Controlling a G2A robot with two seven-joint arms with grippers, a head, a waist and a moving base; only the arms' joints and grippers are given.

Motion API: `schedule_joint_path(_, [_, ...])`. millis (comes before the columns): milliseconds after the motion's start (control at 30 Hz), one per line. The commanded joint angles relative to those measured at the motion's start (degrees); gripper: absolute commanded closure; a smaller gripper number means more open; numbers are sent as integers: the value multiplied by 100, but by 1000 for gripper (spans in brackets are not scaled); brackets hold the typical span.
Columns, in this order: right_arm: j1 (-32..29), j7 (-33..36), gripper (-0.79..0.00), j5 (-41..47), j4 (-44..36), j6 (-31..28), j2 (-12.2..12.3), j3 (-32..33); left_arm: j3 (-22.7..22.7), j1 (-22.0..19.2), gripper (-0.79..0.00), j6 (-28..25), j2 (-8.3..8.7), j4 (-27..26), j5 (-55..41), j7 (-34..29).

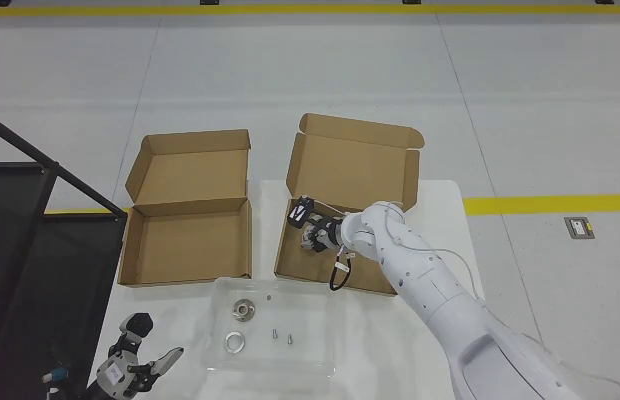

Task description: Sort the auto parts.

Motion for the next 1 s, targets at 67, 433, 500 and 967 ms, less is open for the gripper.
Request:
schedule_joint_path(67, [0, 0, 0, 0, 0, 0, 0, 0, 0, 0, -785, -2, 0, 0, 1, 0])
schedule_joint_path(433, [0, 0, 0, 0, 0, 0, 0, 0, 0, 0, -785, -2, 0, 0, 1, 0])
schedule_joint_path(500, [0, 0, 0, 0, 0, 0, 0, 0, 0, 0, -785, -2, 0, 0, 1, 0])
schedule_joint_path(967, [-134, -202, 0, -98, -77, 8, 48, 51, 109, -96, -480, 81, -16, -55, -98, 86])
